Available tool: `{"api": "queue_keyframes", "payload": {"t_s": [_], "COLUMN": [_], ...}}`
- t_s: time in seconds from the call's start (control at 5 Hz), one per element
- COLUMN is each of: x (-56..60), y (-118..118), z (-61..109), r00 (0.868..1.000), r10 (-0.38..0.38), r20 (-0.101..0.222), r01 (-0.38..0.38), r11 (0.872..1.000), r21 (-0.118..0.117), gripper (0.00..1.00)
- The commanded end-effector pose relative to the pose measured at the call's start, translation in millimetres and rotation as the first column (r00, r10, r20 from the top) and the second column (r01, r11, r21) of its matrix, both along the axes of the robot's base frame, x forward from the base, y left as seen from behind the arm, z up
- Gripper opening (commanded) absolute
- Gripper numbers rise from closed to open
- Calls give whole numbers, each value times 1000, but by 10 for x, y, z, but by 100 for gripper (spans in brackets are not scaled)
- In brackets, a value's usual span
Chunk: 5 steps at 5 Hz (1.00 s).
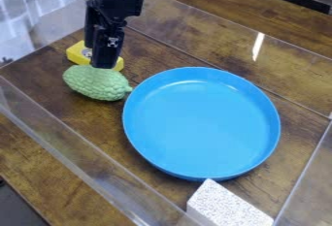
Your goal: Put the yellow block in the blue tray
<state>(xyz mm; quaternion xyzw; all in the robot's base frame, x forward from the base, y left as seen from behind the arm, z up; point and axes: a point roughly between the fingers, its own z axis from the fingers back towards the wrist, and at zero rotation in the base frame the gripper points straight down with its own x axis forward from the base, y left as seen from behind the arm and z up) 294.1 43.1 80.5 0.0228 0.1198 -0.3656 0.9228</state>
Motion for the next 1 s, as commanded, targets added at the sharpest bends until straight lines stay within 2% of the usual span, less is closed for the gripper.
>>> {"api": "queue_keyframes", "payload": {"t_s": [0.0,0.4,0.8], "x": [66,161,268], "y": [158,355,559], "z": [53,-62,-181], "r00": [999,991,968], "r10": [-24,-130,-245], "r20": [40,44,50], "r01": [23,130,244], "r11": [1000,991,969], "r21": [7,21,37], "gripper": [100,100,100]}}
